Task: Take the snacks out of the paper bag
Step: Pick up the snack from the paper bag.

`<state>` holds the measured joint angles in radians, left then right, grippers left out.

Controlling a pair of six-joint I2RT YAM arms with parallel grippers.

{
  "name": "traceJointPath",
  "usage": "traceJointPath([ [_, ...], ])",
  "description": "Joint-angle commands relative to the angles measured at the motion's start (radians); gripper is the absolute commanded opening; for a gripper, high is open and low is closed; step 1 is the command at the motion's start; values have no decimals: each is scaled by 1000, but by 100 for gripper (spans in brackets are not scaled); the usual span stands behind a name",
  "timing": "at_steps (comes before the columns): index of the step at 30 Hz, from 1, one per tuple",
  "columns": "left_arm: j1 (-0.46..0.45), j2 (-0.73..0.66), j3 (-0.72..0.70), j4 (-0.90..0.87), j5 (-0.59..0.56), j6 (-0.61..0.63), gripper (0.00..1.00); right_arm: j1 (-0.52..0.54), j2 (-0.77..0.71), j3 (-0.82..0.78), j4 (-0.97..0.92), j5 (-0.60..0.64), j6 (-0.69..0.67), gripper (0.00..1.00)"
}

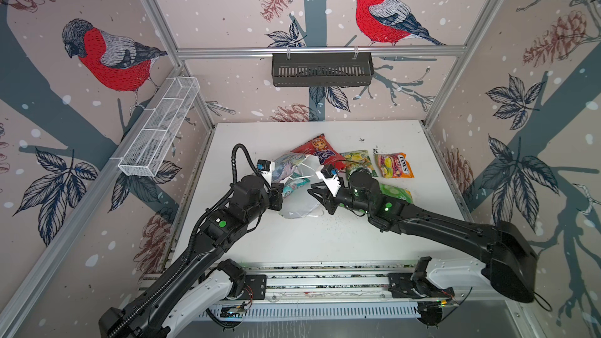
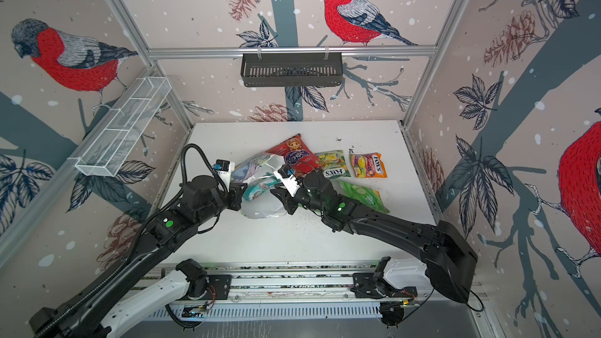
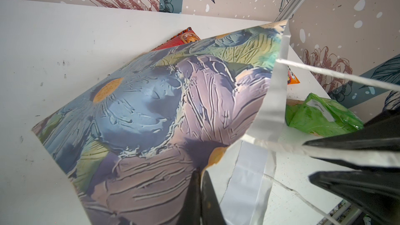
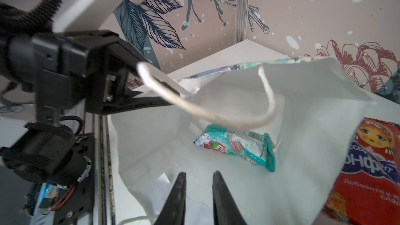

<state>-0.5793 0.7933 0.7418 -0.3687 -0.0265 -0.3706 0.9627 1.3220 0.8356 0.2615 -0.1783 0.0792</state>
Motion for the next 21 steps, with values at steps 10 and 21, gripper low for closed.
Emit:
traceJointPath([
  [10, 0, 0, 24, 47, -43, -27, 0, 86, 201, 181, -158, 140, -350, 24],
  [21, 0, 6, 27, 59, -68, -44, 0, 134, 365, 197, -199, 301, -413, 26],
])
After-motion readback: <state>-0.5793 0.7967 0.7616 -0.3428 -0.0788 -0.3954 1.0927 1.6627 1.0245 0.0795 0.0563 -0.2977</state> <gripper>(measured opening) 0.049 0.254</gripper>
